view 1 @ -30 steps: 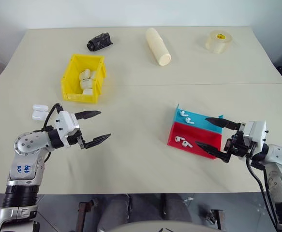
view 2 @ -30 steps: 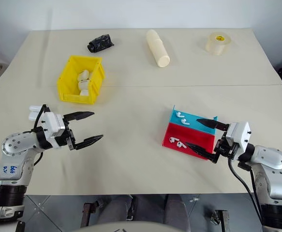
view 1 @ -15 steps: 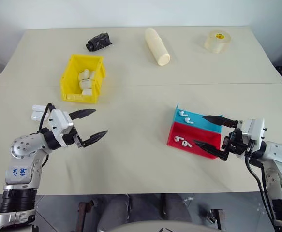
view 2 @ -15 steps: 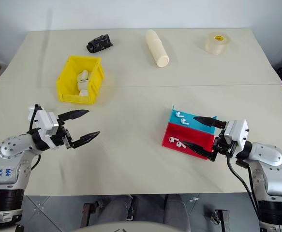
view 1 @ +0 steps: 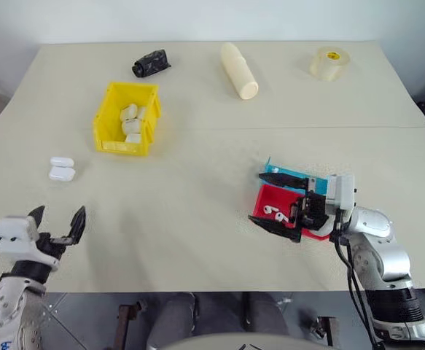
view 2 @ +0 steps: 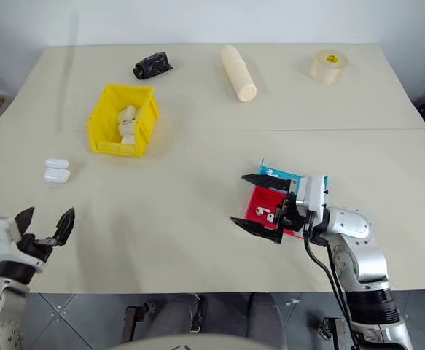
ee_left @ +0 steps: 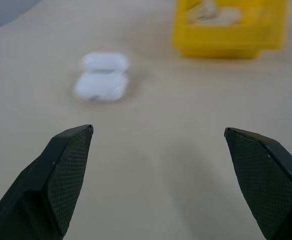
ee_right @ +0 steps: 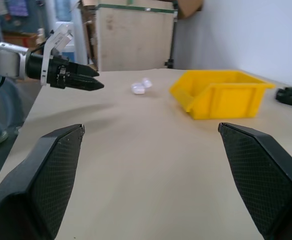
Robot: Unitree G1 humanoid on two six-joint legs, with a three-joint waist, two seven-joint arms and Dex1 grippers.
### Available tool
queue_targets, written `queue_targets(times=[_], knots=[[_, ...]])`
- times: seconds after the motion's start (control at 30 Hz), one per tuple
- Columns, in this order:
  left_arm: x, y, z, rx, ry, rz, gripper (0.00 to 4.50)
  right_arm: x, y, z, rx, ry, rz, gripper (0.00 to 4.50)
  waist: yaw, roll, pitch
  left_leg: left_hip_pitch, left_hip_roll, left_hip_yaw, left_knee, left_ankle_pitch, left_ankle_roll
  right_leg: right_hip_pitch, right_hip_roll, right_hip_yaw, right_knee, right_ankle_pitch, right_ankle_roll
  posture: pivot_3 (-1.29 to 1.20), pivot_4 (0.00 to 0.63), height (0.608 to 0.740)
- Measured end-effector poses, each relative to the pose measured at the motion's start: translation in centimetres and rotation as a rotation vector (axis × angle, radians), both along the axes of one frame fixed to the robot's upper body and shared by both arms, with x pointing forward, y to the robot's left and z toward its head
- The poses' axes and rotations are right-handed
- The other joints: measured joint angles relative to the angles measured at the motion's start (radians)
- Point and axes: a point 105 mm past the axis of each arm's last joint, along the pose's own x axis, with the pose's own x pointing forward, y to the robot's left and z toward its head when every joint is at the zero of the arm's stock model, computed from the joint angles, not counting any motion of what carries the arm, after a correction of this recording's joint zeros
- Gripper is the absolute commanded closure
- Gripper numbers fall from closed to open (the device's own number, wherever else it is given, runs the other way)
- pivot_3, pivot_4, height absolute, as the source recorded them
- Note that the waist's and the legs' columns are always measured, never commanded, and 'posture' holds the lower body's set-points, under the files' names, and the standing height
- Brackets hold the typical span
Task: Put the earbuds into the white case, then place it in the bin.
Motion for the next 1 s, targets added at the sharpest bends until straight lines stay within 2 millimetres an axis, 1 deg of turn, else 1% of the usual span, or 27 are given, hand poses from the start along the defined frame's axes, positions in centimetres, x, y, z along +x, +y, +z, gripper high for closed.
queue_targets(times=[0.07,0.13,0.2,0.3,0.43,0.5,0.57,0.6,0.7,0.8,0.87,1.0], knots=[[-0.5,0.6,-0.8,-0.026,0.044,0.049,0.03,-0.1,0.0,-0.1,-0.007,-0.009,0.011,0.00,0.002,0.000,0.000,0.000,0.000,0.000,0.000,0.000,0.000,0.000,0.000,0.000,0.000,0.000,0.000,0.00,0.150,0.740],[-0.6,0.7,-0.8,-0.040,0.058,0.065,0.03,-0.1,0.0,0.0,-0.010,-0.013,0.020,0.00,0.001,0.000,0.000,0.000,0.000,0.000,0.000,0.000,0.000,0.000,0.000,0.000,0.000,0.000,0.000,0.00,0.150,0.740],[-0.3,0.6,-0.5,-0.050,0.058,0.066,0.03,-0.1,0.0,0.0,-0.014,-0.014,0.023,0.00,0.000,0.000,0.000,0.000,0.000,0.000,0.000,0.000,0.000,0.000,0.000,0.000,0.000,0.000,0.000,0.00,0.150,0.740],[0.7,0.8,0.5,-0.036,0.074,0.038,0.03,-0.1,-0.2,-0.1,-0.026,-0.014,0.020,0.00,-0.001,0.000,0.000,0.000,0.000,0.000,0.000,0.000,-0.001,0.000,0.000,0.000,0.001,0.000,-0.001,0.00,0.150,0.740],[3.2,1.5,3.4,0.022,0.108,-0.042,0.03,0.1,-0.6,-0.2,-0.053,0.010,0.008,0.00,-0.001,-0.001,0.000,0.000,0.000,-0.002,0.000,0.000,-0.001,-0.001,0.001,-0.001,0.002,-0.001,-0.002,0.00,0.150,0.740],[4.5,2.3,4.9,0.052,0.164,-0.096,0.03,0.3,-0.6,-0.1,-0.055,0.021,0.004,0.00,-0.003,0.000,0.000,0.000,0.000,-0.002,-0.001,0.000,-0.001,-0.001,0.001,0.000,0.003,-0.001,-0.002,0.00,0.150,0.740],[5.4,3.4,5.3,0.058,0.240,-0.132,0.03,0.4,-0.6,-0.1,-0.058,0.029,0.002,0.00,-0.008,0.000,0.000,0.000,0.000,-0.001,-0.002,0.000,-0.001,-0.003,0.001,0.000,0.005,-0.002,-0.003,0.00,0.150,0.740],[5.9,4.3,5.2,0.049,0.304,-0.148,0.03,0.5,-0.6,-0.1,-0.060,0.035,0.001,0.00,-0.012,0.000,0.000,0.000,0.000,-0.001,-0.002,0.000,-0.001,-0.004,0.001,0.000,0.008,-0.002,-0.004,0.00,0.150,0.740],[7.2,5.7,5.4,0.033,0.401,-0.189,0.03,0.6,-0.6,0.1,-0.062,0.034,-0.001,0.00,-0.021,0.000,0.000,-0.001,0.000,0.000,-0.003,0.000,-0.001,-0.006,0.001,0.000,0.009,-0.002,-0.004,0.00,0.150,0.740],[8.9,6.3,5.7,0.022,0.463,-0.236,0.03,0.7,-0.5,0.3,-0.066,0.035,-0.004,0.00,-0.026,-0.001,0.000,-0.002,0.000,0.000,-0.003,0.000,-0.001,-0.009,0.001,0.000,0.012,-0.002,-0.004,0.00,0.150,0.740],[10.3,6.2,6.0,0.013,0.493,-0.279,0.03,0.7,-0.6,0.3,-0.070,0.038,-0.011,0.00,-0.024,-0.001,0.000,-0.002,-0.001,0.001,-0.003,0.000,-0.001,-0.011,0.000,-0.001,0.015,-0.002,-0.004,0.00,0.150,0.740],[11.9,6.3,5.4,0.021,0.575,-0.314,0.03,0.7,-0.6,0.3,-0.069,0.047,-0.028,0.00,-0.027,-0.001,0.000,-0.003,-0.003,0.004,-0.002,0.000,-0.001,-0.012,0.000,-0.002,0.017,-0.002,-0.004,0.00,0.150,0.740]])
